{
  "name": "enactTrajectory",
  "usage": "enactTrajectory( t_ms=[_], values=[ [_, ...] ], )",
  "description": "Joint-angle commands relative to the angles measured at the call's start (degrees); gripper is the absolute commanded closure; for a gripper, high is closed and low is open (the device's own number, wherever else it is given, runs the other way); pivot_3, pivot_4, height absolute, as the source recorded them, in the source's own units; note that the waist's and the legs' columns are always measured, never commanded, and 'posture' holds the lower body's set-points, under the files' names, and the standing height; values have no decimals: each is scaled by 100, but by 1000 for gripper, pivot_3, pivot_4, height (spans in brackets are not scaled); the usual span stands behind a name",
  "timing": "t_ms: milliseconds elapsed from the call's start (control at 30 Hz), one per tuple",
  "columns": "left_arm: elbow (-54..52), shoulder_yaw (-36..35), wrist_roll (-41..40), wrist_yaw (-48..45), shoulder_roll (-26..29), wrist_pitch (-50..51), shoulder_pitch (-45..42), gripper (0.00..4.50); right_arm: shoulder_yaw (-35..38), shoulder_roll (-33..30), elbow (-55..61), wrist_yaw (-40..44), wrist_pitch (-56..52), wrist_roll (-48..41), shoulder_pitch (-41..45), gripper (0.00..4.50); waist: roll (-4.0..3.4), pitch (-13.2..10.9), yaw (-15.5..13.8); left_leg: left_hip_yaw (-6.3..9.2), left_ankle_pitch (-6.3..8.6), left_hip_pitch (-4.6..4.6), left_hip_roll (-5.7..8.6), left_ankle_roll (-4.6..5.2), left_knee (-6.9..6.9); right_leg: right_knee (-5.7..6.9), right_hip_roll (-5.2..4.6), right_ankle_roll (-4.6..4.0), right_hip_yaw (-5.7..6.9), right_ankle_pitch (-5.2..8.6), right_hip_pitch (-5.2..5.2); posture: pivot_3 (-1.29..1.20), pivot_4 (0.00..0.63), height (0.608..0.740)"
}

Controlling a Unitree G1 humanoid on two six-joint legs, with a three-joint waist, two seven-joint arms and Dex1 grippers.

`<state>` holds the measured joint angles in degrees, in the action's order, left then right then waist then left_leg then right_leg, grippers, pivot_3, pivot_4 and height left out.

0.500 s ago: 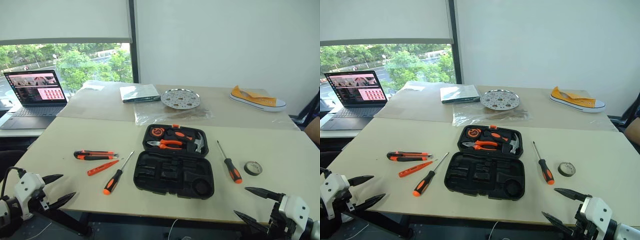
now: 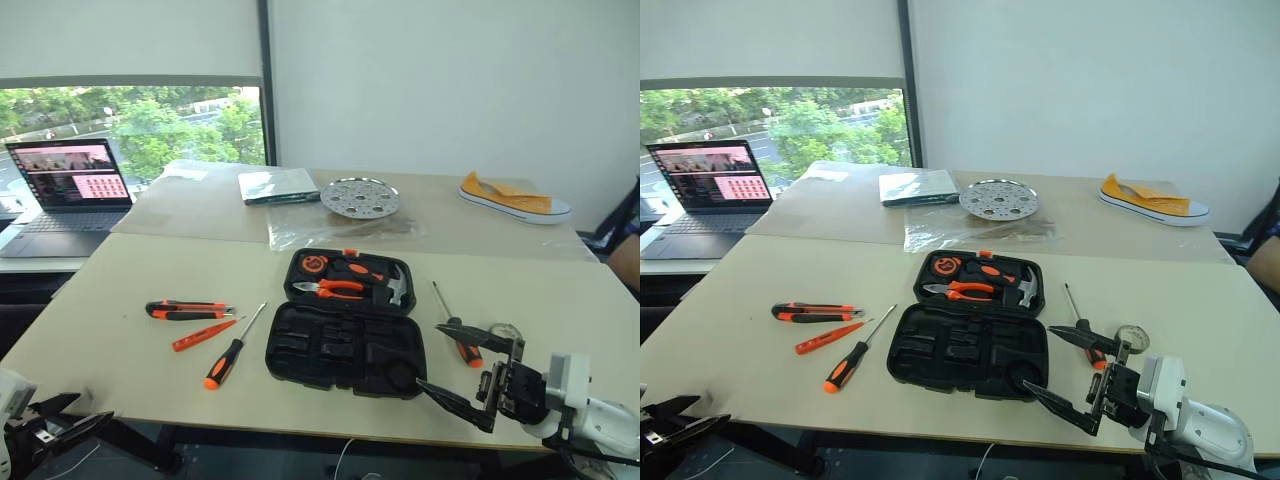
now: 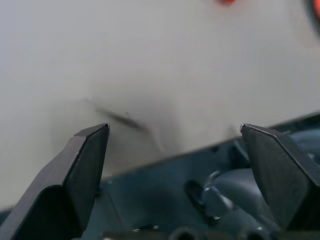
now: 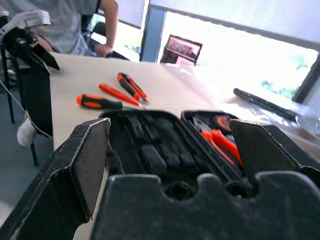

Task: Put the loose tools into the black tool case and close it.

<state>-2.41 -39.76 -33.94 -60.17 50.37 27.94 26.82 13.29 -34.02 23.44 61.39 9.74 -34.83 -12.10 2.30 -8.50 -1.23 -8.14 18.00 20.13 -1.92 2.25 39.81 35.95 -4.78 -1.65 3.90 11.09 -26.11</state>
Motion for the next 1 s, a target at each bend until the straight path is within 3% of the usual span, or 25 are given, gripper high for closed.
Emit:
enactTrajectory(
  t_ms=[33, 200, 267, 467, 567, 833, 1000],
  values=[
    [-1399, -11, -1053, 628, 273, 1410, -576, 0, -29, -71, -39, 169, 97, 64, 20, 54, 1, 0, -54, 0, 1, 0, 1, 1, 4, -1, -3, -7, 0, 4, 1, 0, 150, 740],
    [-2323, 1107, -1401, 2201, 452, 3087, -2102, 0, -8, -151, -205, 299, 110, 152, -60, 54, -6, 2, -98, 11, 0, -3, 13, 2, 17, 7, -13, 18, -4, -6, 18, 0, 150, 740],
    [-2482, 1680, -1156, 2466, 538, 3366, -2371, 0, -36, -185, -212, 337, 65, 165, -144, 54, -9, 2, -55, 8, -2, -9, 12, 0, 15, 11, 1, 14, -12, -20, 19, 0, 150, 740],
    [-2326, 2615, -767, 3168, 67, 3618, -3048, 0, -54, -159, -214, 280, 64, 202, -161, 54, -10, 2, 90, 9, -13, -23, -5, -44, 2, 17, 48, -11, -23, -7, 11, 0, 150, 740],
    [-2381, 2919, -584, 3155, -4, 3495, -3012, 590, -28, -142, -210, 239, 83, 219, -194, 0, -11, 2, 80, 10, -15, -27, -5, -49, 0, 21, 47, -16, -24, -5, 12, 0, 150, 740],
    [-2446, 2859, -510, 2752, -29, 3147, -2796, 3557, -50, -115, -185, 132, 83, 249, -224, 0, -11, 2, 55, 10, -13, -28, -4, -45, 1, 23, 40, -15, -25, -4, 13, 0, 150, 740],
    [-1919, 2269, -460, 1946, 105, 2118, -3148, 3575, 4, -115, -151, 119, 99, 234, -331, 0, -10, 1, 51, 12, -13, -23, -5, -45, 1, 24, 41, -15, -19, -4, 10, 0, 150, 740]
  ],
)
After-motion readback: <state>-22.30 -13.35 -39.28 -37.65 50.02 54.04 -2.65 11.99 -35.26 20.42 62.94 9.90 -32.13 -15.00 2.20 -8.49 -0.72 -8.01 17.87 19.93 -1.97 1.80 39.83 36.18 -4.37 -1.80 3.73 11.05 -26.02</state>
